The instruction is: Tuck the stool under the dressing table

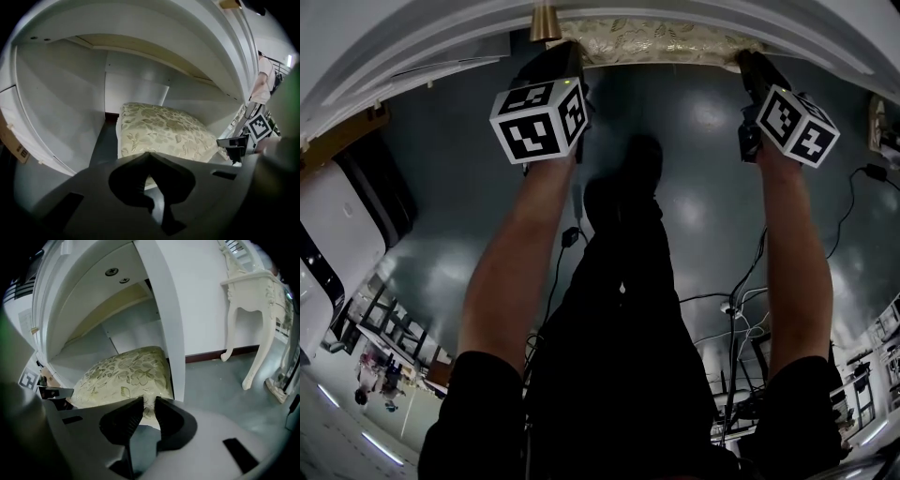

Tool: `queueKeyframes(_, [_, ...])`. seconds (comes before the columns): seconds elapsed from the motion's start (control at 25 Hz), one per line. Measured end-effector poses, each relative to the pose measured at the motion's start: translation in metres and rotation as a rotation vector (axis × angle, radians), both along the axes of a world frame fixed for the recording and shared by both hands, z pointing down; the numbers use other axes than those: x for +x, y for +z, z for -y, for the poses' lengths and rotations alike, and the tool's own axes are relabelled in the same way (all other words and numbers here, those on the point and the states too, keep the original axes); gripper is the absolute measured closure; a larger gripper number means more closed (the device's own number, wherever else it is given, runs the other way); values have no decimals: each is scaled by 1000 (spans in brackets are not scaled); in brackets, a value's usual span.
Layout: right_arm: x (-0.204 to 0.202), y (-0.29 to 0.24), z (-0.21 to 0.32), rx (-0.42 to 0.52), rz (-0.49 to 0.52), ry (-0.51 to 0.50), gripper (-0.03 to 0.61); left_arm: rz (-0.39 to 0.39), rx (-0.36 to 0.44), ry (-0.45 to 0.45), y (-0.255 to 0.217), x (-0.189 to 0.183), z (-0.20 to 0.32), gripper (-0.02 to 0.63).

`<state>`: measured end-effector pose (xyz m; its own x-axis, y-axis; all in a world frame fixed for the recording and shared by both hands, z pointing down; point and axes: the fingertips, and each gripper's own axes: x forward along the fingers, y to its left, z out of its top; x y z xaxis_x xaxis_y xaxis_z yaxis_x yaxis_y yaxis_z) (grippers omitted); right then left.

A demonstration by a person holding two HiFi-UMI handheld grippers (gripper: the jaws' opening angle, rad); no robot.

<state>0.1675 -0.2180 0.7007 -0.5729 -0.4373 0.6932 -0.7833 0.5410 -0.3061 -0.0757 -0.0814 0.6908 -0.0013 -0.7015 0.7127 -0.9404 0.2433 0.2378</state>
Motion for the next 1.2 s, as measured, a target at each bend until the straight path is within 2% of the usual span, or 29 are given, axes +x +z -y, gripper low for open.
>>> queueKeyframes(0.36, [-2,-6,3,22,-10,-6,483,58,-9,-54,-3,-5,13,609])
queueKeyframes(0.6, [-23,-3,8,-14,20,-10,486,103,-9,-95,-5,-38,42,612])
queueKeyframes(0.96, [-28,-1,26,57,-24,41,488,80,51,-111,-8,-40,52,612])
queueKeyframes(1.2, [-15,-9,21,58,113,105,488,-23,132,-63,-12,-36,42,611])
